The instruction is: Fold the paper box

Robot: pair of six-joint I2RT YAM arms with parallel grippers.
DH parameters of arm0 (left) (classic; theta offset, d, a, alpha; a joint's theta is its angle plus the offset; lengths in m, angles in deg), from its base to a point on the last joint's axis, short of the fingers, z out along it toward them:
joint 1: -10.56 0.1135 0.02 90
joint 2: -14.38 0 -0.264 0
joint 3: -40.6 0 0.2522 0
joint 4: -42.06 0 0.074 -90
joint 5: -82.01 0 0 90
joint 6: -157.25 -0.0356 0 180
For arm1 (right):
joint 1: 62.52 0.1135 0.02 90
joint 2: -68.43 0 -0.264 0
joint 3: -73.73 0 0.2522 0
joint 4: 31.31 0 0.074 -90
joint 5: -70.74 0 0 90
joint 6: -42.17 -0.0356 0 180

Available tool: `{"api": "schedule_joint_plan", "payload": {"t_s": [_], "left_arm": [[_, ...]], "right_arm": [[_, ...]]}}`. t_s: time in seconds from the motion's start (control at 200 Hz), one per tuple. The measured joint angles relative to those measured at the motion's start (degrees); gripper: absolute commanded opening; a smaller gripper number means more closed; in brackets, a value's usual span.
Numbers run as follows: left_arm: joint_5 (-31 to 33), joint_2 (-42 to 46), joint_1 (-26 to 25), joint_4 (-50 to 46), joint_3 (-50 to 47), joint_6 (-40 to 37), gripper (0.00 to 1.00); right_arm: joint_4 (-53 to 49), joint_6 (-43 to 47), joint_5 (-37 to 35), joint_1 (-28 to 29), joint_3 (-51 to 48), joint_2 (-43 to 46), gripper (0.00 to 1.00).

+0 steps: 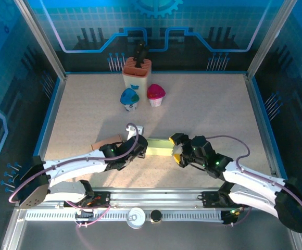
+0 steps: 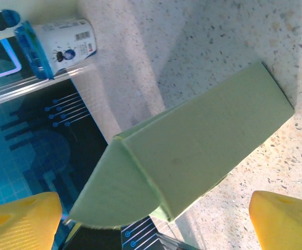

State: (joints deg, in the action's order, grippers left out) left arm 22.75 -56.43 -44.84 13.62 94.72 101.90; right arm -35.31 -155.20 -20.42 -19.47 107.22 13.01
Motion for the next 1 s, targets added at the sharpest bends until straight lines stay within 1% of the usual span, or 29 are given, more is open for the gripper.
{"api": "schedule_joint_plan", "payload": {"t_s": [0.2,0.325,0.4,0.465,0.555,0.605,0.64,0.685,0.84,1.0], "left_arm": [[1.4,-0.4,-1.0,0.0,0.1,0.0,0.0],[1.7,-0.4,-1.5,0.0,0.1,0.1,0.0],[1.9,-0.4,-1.6,0.0,0.1,0.2,0.0],[1.9,-0.4,-1.7,0.0,0.1,0.4,0.01],[2.1,-0.4,-1.9,-0.1,0.1,0.5,0.08],[2.0,-0.4,-1.9,-0.2,0.1,0.5,0.17],[2.0,-0.4,-2.0,-0.3,0.1,0.6,0.23],[2.0,-0.3,-2.2,-0.7,0.1,1.2,0.29],[-0.5,1.3,-2.5,-1.4,0.0,2.8,0.41],[-5.2,8.8,-2.7,-0.7,-1.4,6.4,0.51]], "right_arm": [[6.3,-4.9,1.7,-0.1,0.0,-3.7,0.91],[8.2,-6.4,2.2,-0.9,0.0,-4.9,0.82],[9.1,-7.2,2.4,-1.2,-0.2,-5.8,0.73],[9.9,-7.5,2.7,-1.4,-0.5,-6.4,0.69],[11.0,-8.0,3.0,-1.5,-1.3,-7.0,0.63],[11.4,-8.1,3.1,-1.5,-1.5,-7.1,0.6],[11.6,-8.2,3.2,-1.6,-1.6,-7.2,0.59],[11.8,-8.2,3.1,-1.6,-1.7,-7.5,0.59],[12.6,-8.2,3.1,-1.7,-1.8,-8.4,0.58],[14.1,-8.2,3.1,-1.9,-1.8,-9.7,0.56]]}}
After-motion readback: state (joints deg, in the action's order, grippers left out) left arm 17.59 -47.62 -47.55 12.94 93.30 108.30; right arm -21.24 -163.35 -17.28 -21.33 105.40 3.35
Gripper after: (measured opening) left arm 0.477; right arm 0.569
